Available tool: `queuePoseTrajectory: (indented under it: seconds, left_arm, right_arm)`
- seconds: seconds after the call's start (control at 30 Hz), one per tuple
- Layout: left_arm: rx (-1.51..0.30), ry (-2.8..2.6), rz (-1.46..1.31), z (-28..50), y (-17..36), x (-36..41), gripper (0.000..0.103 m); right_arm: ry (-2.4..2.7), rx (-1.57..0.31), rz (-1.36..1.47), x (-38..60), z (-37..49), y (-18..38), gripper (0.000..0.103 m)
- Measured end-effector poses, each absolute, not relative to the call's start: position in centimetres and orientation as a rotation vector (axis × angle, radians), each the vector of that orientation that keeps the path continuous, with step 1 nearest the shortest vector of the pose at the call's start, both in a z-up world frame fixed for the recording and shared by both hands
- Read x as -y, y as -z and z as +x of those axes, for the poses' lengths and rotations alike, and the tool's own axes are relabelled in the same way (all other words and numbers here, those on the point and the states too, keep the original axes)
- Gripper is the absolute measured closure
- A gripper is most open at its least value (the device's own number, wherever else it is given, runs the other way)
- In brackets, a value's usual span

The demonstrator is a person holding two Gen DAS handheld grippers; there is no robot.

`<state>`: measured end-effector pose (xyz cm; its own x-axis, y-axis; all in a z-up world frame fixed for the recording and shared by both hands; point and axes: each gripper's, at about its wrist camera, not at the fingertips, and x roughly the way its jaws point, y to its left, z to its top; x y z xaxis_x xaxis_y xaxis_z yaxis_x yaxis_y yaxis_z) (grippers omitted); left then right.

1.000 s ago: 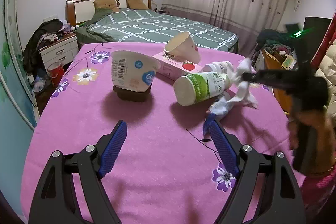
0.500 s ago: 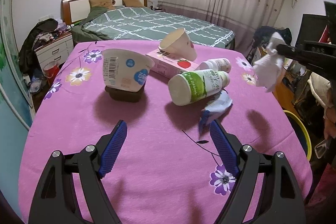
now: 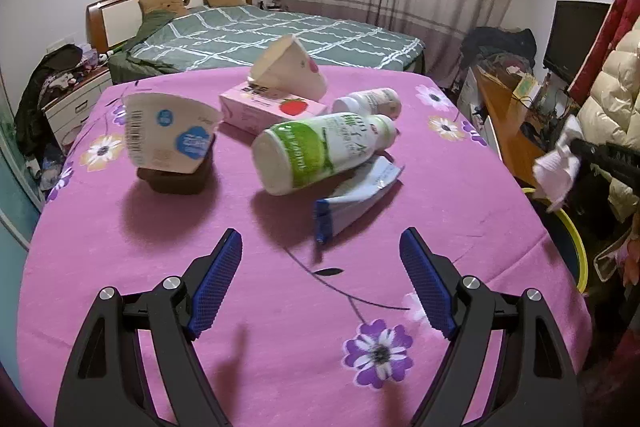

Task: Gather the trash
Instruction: 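Carry the white tissue over the yellow bin and open the right gripper, then grasp the white yogurt cup by its rim with the left gripper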

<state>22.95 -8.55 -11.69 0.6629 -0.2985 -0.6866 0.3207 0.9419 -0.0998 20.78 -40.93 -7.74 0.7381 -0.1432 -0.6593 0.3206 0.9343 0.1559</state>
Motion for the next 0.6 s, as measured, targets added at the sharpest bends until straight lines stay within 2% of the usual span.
queuePoseTrajectory:
  seconds: [0.13,0.2,0.27,0.33,0.6]
  left_arm:
    - [-0.782,0.36,0.045,23.3,11.9,9.6,0.023]
    - [-0.789,0.363,0.052,23.5,12.0,10.0,0.023]
    - [-0.794,0.366,0.056,23.7,12.1,10.3,0.023]
    - [-0.796,0.366,0.061,23.8,12.1,10.4,0.023]
    - [-0.797,0.335,0.064,24.4,11.9,9.5,0.023]
  right_arm:
    - [0.358,-0.721,0.273,44.0,19.5,9.2,0.096]
    - [0.394,-0.743,0.283,45.3,19.1,10.3,0.091]
    - [0.42,-0.763,0.293,46.3,18.8,11.4,0.077]
    - [0.444,-0.771,0.292,46.9,18.6,12.1,0.069]
    - [0.435,-0.775,0.3,46.9,18.9,13.1,0.067]
